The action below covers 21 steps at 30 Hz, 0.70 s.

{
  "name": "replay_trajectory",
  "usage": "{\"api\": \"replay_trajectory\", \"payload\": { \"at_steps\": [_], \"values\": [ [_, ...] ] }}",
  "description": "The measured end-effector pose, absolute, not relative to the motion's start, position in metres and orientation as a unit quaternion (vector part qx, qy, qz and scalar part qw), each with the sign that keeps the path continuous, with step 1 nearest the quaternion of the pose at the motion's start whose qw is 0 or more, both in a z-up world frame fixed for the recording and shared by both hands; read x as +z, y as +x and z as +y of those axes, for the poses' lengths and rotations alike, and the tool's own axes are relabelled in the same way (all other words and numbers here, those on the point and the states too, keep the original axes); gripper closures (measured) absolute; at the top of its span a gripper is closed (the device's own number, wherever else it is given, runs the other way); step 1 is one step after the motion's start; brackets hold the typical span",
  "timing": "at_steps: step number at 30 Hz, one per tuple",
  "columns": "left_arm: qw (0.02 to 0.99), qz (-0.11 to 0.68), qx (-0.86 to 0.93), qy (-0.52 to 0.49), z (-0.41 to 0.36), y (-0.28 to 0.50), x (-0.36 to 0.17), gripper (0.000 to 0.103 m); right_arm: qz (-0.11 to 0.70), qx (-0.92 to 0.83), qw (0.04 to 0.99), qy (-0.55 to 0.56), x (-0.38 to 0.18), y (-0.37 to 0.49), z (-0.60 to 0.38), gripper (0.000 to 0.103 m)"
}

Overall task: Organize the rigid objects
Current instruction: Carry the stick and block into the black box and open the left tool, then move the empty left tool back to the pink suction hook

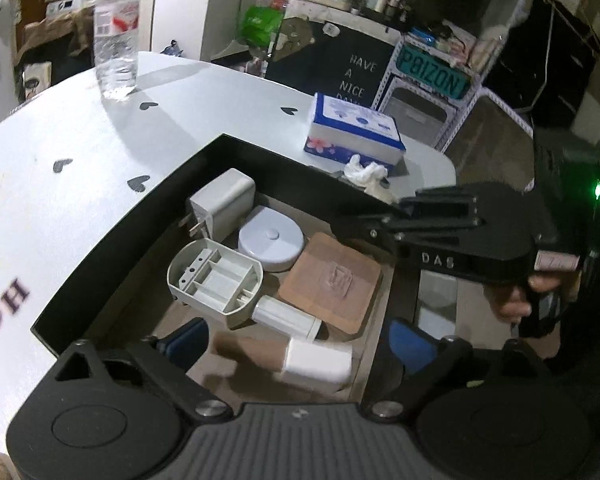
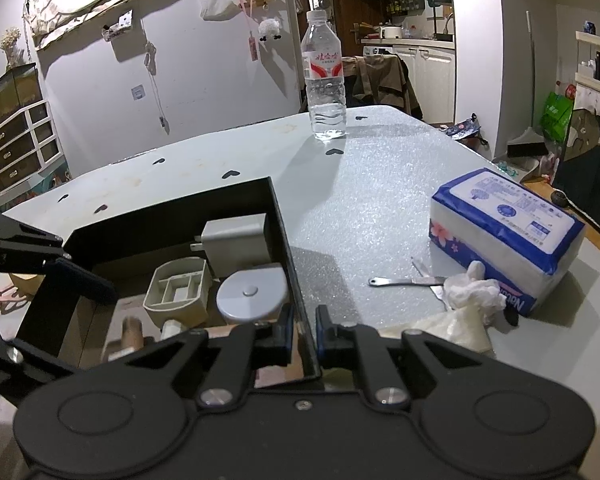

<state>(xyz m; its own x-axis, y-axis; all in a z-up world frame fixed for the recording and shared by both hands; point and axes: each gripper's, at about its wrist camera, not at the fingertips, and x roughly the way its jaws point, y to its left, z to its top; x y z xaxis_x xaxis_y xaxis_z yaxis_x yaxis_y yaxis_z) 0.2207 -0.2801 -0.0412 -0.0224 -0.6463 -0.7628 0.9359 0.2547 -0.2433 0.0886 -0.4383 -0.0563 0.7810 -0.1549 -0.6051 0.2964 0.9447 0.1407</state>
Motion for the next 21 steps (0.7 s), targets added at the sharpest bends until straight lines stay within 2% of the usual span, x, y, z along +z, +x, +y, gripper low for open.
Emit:
{"api": "replay_trajectory", "payload": {
  "at_steps": [5,10,21],
  "values": [
    [0.68,0.41,-0.584,0.167,-0.277,0.219,-0.037,0.005,0.309,-0.121,0.937,0.114,-0.057,0.089,-0.439,0.09],
    [0.688,0.411,-0.578,0.157,-0.273,0.211,-0.028,0.0,0.31,-0.124,0.936,0.116,-0.058,0.089,-0.439,0.093],
    [0.726,0.389,-0.552,0.131,-0.245,0.193,-0.01,0.0,0.309,-0.127,0.935,0.12,-0.057,0.089,-0.44,0.093]
  ]
}}
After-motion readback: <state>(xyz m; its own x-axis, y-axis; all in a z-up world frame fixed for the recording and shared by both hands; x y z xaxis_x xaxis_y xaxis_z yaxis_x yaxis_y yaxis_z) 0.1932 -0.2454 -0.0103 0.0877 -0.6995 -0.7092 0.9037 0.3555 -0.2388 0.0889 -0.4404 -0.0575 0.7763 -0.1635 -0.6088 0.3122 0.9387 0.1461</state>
